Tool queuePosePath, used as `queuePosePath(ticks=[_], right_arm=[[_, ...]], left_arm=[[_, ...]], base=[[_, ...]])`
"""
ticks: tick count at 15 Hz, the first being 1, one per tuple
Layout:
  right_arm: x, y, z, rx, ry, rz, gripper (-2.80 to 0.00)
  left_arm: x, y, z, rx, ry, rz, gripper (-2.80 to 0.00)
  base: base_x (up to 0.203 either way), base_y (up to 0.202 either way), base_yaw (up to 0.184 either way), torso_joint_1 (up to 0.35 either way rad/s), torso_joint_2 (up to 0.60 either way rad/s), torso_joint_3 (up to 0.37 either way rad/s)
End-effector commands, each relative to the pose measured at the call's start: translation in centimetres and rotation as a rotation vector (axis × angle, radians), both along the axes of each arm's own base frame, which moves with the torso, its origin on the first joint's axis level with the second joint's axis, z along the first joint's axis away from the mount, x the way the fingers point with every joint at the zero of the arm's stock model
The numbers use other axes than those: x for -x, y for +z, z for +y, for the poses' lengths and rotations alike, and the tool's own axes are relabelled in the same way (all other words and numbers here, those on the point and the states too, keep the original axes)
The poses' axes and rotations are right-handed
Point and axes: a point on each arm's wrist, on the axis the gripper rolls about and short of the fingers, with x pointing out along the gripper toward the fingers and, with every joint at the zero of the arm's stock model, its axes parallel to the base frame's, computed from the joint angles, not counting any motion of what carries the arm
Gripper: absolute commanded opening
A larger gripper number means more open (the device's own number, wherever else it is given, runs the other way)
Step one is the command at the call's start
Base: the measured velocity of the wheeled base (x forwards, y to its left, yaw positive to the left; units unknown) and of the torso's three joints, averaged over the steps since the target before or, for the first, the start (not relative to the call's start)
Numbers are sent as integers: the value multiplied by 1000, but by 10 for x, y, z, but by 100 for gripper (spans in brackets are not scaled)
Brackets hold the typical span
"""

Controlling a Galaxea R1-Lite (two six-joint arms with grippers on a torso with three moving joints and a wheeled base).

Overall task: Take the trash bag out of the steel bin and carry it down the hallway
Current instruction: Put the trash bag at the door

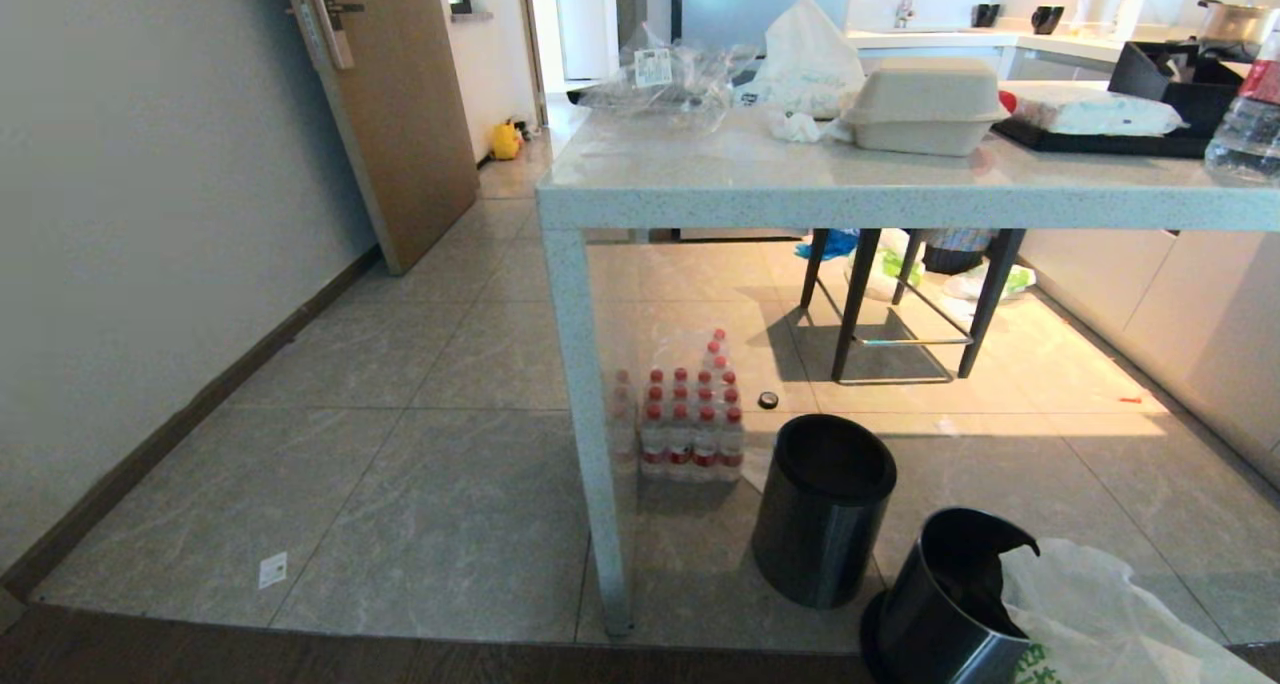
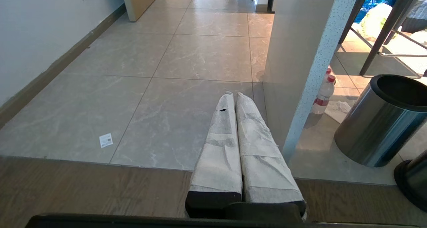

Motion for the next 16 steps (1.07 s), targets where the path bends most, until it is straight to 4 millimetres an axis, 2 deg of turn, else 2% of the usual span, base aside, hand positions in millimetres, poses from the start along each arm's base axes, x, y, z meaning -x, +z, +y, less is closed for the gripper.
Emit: queuePosePath(ticks=[1, 8, 16], right_arm=[[0, 0, 0, 0, 1, -2, -280], [0, 0, 0, 0, 1, -1, -280], [0, 0, 0, 0, 1, -1, -280]], left_arm=[[0, 0, 0, 0, 0, 1, -280], [0, 0, 0, 0, 0, 1, -280], [0, 0, 0, -5, 0, 1, -280]], base=[[0, 0, 0, 0, 0, 0], [156, 0, 3, 4, 3, 3], [0, 0, 0, 0, 0, 0]])
